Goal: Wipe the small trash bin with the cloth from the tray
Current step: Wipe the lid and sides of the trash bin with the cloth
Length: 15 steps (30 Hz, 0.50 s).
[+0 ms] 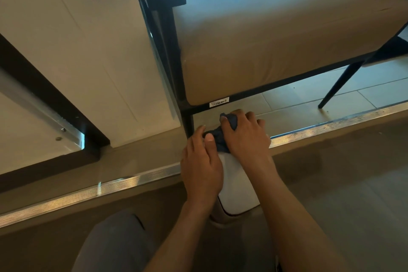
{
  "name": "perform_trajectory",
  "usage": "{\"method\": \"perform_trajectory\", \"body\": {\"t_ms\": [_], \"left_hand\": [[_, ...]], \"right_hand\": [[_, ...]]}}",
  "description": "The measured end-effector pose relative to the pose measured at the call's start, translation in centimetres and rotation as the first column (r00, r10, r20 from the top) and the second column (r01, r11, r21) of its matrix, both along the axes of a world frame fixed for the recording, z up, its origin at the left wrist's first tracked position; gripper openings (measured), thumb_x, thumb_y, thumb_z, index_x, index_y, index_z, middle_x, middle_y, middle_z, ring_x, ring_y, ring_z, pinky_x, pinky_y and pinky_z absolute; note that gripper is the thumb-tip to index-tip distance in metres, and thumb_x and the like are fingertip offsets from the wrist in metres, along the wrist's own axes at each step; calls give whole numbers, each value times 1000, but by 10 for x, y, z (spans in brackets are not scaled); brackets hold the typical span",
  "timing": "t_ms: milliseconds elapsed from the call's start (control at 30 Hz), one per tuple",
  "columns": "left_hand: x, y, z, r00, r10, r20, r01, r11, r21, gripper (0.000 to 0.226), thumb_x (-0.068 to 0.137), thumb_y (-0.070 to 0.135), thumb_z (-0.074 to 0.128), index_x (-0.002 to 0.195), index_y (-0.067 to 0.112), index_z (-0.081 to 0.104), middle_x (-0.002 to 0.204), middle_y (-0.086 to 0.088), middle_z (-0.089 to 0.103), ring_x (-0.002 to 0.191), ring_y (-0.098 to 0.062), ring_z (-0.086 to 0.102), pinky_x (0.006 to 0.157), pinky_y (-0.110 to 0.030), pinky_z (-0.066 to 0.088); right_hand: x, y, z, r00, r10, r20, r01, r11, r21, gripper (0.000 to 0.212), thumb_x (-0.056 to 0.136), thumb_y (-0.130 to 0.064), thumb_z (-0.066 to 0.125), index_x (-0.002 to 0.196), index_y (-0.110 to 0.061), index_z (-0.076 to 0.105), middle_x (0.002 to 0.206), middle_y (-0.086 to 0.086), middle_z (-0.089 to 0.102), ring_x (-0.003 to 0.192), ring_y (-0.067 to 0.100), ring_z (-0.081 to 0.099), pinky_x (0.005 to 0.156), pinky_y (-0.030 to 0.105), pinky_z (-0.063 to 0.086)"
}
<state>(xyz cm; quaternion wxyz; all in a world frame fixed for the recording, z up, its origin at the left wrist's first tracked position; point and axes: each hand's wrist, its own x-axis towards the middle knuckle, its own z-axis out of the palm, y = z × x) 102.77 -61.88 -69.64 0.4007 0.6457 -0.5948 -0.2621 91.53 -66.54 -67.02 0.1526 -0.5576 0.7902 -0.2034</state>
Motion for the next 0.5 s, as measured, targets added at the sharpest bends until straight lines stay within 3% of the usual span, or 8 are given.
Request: {"method": "perform_trajectory", "body": {"t_ms": [100,267,400,500], "left_hand": [[0,2,1,1000,22,-12,-22,1000,-16,47,108,51,22,150,33,35,151,8,40,134,-12,45,105,-38,44],[1,2,5,998,-9,54,8,1000,26,48,108,48,22,149,32,40,144,3,53,130,-15,48,104,-40,44],[1,0,3,998,-13,67,8,998,65,46,108,45,24,144,30,49,139,4,58,127,-15,51,102,-38,45],[0,-1,3,997,-10,78,5,998,64,47,109,44,22,137,26,55,133,4,62,121,-16,54,97,-37,48]], "right_hand": [[-3,-15,1,1000,8,-11,-7,995,98,56,98,-65,37,130,-23,55,129,10,55,120,35,53,96,51,49],[-21,-11,3,996,74,47,-75,997,31,50,98,-64,43,118,-23,62,110,6,59,100,27,61,84,38,50],[-41,21,-3,954,98,282,-61,989,-135,42,98,-58,50,122,-27,62,114,1,62,104,22,61,89,38,51],[-45,22,-2,967,73,242,-59,996,-66,42,100,-55,49,124,-22,60,120,5,61,107,26,61,92,42,51]]}}
